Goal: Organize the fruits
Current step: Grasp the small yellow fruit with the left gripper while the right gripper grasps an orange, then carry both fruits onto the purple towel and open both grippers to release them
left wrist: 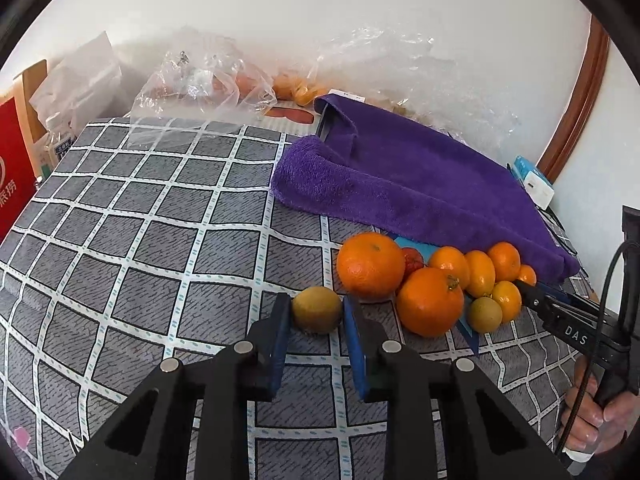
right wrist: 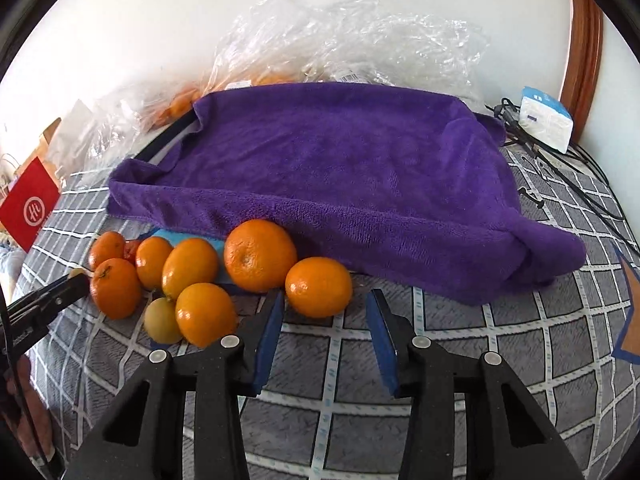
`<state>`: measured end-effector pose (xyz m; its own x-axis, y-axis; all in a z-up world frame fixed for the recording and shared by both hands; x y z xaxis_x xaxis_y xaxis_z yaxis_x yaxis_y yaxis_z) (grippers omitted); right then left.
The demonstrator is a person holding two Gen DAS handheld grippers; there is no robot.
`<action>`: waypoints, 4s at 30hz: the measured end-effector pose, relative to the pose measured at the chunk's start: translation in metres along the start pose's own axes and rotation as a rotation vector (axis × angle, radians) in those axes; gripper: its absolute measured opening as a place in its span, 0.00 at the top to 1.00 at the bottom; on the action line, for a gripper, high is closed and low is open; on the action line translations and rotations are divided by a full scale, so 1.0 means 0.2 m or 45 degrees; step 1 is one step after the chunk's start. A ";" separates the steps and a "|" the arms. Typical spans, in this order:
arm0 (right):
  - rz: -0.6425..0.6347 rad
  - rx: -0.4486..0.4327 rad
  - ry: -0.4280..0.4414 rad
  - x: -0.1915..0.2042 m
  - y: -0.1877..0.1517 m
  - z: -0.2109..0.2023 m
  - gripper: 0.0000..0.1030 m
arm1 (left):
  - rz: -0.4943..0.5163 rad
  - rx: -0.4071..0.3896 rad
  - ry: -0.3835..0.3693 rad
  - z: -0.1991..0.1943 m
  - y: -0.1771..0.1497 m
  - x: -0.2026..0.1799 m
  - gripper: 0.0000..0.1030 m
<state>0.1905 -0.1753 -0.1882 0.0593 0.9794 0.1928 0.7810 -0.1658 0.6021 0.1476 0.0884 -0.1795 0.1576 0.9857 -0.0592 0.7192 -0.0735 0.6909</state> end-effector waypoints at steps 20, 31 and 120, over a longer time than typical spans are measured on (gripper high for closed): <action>0.003 -0.081 0.028 -0.07 -0.13 -0.16 0.62 | -0.015 -0.112 -0.005 -0.11 0.01 -0.02 0.76; 0.109 -0.147 -0.019 -0.14 -0.07 -0.36 0.62 | -0.030 -0.105 -0.019 -0.23 0.22 -0.03 0.76; 0.093 -0.103 -0.184 -0.08 0.36 -0.11 0.37 | 0.174 -0.032 0.004 0.10 0.76 -0.23 0.58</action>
<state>0.2315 -0.2054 -0.1315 0.2076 0.9697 0.1286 0.7192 -0.2404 0.6519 0.2635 0.0289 -0.0851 0.2509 0.9672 0.0393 0.6740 -0.2037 0.7101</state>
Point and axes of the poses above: each gripper's, at about its wrist camera, not at the fingertips, and z roughly the way its jaws point, x to its left, y to its top, the point moved 3 cm from there along z, roughly the way its jaws point, and after that the axes turned 13 degrees about z, right-handed, at the moved point
